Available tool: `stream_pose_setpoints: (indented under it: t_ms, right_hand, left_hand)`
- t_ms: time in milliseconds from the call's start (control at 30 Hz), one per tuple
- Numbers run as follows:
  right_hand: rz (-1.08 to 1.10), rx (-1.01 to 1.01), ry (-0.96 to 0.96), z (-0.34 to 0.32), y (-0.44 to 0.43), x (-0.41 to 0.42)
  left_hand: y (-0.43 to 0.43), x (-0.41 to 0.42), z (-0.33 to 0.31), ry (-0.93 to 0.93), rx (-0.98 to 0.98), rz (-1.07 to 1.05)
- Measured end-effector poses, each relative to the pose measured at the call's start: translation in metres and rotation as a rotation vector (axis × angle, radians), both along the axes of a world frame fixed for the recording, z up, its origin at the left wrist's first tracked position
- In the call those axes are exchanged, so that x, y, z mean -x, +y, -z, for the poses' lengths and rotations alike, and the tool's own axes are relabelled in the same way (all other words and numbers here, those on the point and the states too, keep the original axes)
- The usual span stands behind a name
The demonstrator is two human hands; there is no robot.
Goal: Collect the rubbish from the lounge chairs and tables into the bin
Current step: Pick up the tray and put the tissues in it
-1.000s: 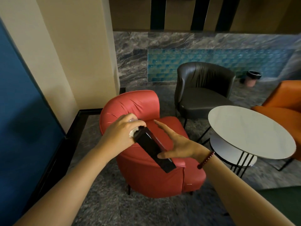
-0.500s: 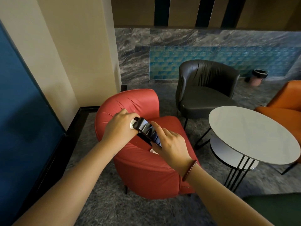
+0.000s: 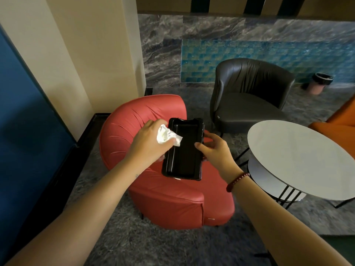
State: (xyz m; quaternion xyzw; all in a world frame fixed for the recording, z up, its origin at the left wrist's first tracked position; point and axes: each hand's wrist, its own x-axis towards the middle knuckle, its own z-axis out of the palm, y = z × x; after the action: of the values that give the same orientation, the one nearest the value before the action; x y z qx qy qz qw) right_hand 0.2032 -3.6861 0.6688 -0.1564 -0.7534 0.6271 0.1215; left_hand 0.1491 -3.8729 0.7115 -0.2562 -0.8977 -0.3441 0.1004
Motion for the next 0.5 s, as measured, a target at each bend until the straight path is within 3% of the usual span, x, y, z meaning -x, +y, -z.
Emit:
stream_pose_setpoints:
  t_ms: [200,500]
  right_hand:
    - [-0.143,0.020,-0.049,0.014,0.007,0.019]
    - [-0.213,0.133,-0.147,0.037,0.009,0.054]
  left_hand:
    - [0.040,-0.002,0.019,0.007,0.082,0.158]
    - [0.035,0.033,0.056,0.017,0.418,0.045]
